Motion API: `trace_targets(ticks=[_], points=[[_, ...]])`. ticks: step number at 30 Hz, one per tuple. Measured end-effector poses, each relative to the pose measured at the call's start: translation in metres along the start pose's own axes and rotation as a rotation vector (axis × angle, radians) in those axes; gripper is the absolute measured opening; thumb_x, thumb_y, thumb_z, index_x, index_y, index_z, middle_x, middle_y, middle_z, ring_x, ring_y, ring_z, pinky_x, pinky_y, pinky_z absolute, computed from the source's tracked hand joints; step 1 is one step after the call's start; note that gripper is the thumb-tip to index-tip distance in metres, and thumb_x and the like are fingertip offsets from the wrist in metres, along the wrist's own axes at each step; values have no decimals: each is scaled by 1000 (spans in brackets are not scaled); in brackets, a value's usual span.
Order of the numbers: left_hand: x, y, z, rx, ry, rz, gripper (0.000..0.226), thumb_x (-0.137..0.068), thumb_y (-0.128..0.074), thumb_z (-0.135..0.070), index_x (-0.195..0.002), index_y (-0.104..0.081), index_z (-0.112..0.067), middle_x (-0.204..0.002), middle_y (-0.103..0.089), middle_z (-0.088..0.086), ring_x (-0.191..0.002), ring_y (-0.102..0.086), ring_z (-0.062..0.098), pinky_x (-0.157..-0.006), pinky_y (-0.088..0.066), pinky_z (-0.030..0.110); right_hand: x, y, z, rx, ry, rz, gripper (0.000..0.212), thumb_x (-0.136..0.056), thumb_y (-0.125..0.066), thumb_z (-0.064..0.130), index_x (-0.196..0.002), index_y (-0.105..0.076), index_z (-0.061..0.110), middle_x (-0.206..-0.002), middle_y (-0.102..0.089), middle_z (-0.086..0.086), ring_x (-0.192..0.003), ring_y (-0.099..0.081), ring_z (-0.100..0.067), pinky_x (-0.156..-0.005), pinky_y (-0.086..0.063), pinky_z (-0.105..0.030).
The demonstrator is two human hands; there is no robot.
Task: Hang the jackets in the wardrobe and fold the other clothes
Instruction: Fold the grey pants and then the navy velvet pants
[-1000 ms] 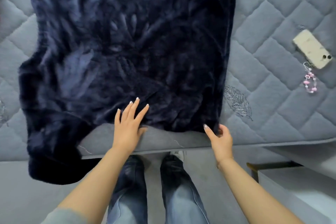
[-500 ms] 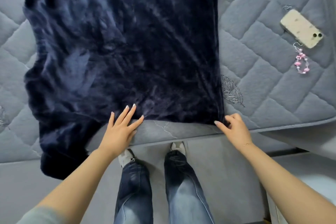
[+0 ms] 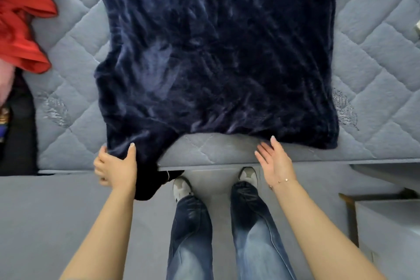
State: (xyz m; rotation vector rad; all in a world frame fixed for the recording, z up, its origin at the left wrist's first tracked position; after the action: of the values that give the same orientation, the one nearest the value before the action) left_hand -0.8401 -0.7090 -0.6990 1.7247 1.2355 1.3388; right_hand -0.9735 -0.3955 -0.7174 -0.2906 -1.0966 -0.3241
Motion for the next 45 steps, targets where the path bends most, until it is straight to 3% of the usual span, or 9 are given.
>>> trace_targets(ticks=[5, 12, 20, 24, 27, 32, 38, 42, 45], points=[[-39, 8, -1, 266, 185, 493, 60, -82, -67, -54, -116, -63, -5, -114, -66, 14, -106, -63, 31, -99, -48, 44, -16, -24, 26, -216, 40, -135, 45, -94, -61, 36, -134, -46, 19, -143, -42, -9, -122, -51, -25, -101, -47, -36], [-46, 68, -59, 823, 473, 1016, 17, -56, -68, -20, -71, -73, -14, -70, -69, 5, -62, -67, 24, -62, -55, 30, 4, -32, 74, -216, 115, -312, 26, -90, -60, 39, -90, -51, 15, -76, -48, -2, -69, -55, -14, -60, -50, -25], [-70, 77, -200, 1095, 159, 851, 60, -31, -71, -30, -88, -77, -9, -78, -73, -2, -77, -70, 9, -75, -58, 23, -17, -87, 174, -209, 152, -163, 25, -94, -55, 25, -73, -49, 14, -79, -65, -4, -74, -68, -17, -78, -56, -31], [-88, 37, -247, 1450, 488, 846, 54, -66, -66, -4, -119, -56, -3, -112, -65, 17, -108, -63, 25, -90, -52, 32, -46, -123, 203, -65, 151, 69, 28, -102, -41, 28, -115, -58, 11, -114, -65, -5, -106, -62, -18, -97, -46, -32], [-100, 8, -230, 1149, 478, 564, 44, -97, -43, -4, -141, -40, -3, -141, -49, 14, -130, -49, 23, -98, -44, 28, -52, -137, 192, -33, 177, 67, 34, -103, -39, 24, -129, -53, 7, -118, -64, -8, -110, -61, -20, -97, -47, -32], [-114, 4, -165, 569, 124, 57, 51, -89, -66, -6, -136, -46, -6, -136, -48, 17, -103, -49, 13, -92, -41, 24, -22, -135, 117, 403, 214, -29, 12, -94, -57, 12, -96, -68, 11, -95, -71, -10, -90, -68, -20, -75, -54, -28], [-141, -2, -134, 659, 50, 466, 40, -95, -62, -26, -130, -45, -17, -127, -57, 2, -99, -61, 15, -84, -50, 30, 14, -145, -23, 964, -53, 361, 36, -87, -71, 16, -120, -56, 10, -101, -59, -4, -82, -55, -8, -70, -46, -10], [-156, 2, -138, 797, 37, 412, 16, -94, -64, -17, -96, -50, -24, -92, -61, -2, -75, -61, 6, -66, -51, 20, 24, -166, -84, 1294, -4, 419, 56, -79, -76, 39, -124, -50, 16, -117, -57, 0, -108, -56, -17, -96, -48, -31], [-172, 15, -135, 662, -113, 348, 14, -90, -68, -14, -86, -56, -20, -80, -59, 1, -71, -58, 8, -69, -52, 23, 28, -176, -91, 1320, 81, 334, 32, -81, -70, 28, -106, -58, 14, -106, -63, -1, -99, -60, -18, -90, -51, -36]])
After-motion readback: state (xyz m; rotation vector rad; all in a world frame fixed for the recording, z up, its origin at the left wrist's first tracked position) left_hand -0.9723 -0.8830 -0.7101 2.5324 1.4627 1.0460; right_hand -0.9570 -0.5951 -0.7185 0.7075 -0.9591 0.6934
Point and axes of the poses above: each hand's wrist, its own x-axis away from the middle knuckle, its own y-axis out of the back of the hand, z = x × y, the point moved 1 cm from there along -x, towards the middle knuckle
